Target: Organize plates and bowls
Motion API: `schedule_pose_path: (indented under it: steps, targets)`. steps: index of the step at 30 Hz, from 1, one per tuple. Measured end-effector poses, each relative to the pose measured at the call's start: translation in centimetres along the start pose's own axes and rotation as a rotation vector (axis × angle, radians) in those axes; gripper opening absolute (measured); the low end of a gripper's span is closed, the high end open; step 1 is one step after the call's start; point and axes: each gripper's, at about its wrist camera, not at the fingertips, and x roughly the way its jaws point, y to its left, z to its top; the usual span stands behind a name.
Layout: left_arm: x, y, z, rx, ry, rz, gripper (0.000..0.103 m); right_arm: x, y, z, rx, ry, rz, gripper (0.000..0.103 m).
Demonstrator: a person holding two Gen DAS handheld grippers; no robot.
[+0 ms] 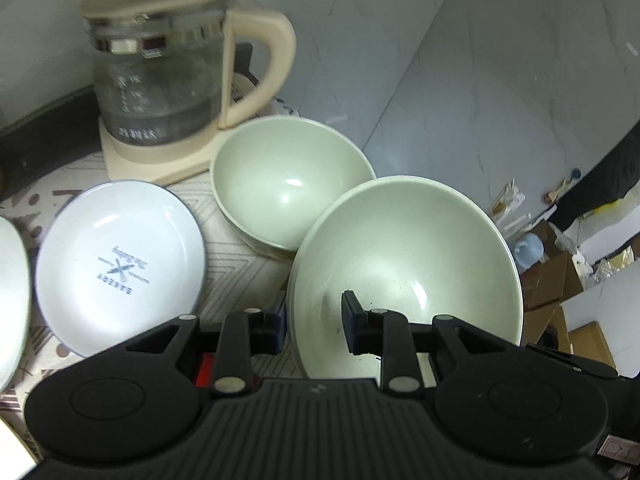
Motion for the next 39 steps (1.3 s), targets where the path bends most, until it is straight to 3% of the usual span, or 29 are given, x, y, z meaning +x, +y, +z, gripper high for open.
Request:
schedule_pose_path:
  steps: [22,39]
  targets:
    - [-7.5,4.2,-1.6,-0.111,-0.113,0.075,0.026,-2.0,6.3,0.0,-0.105,-0.043,0.104,0.019]
    - [-9.5,8.5,-4.7,-0.206,-0.098,0.126,0.026,-1.2,10.1,-2.1,-0.176,0.046,0.143,0.019]
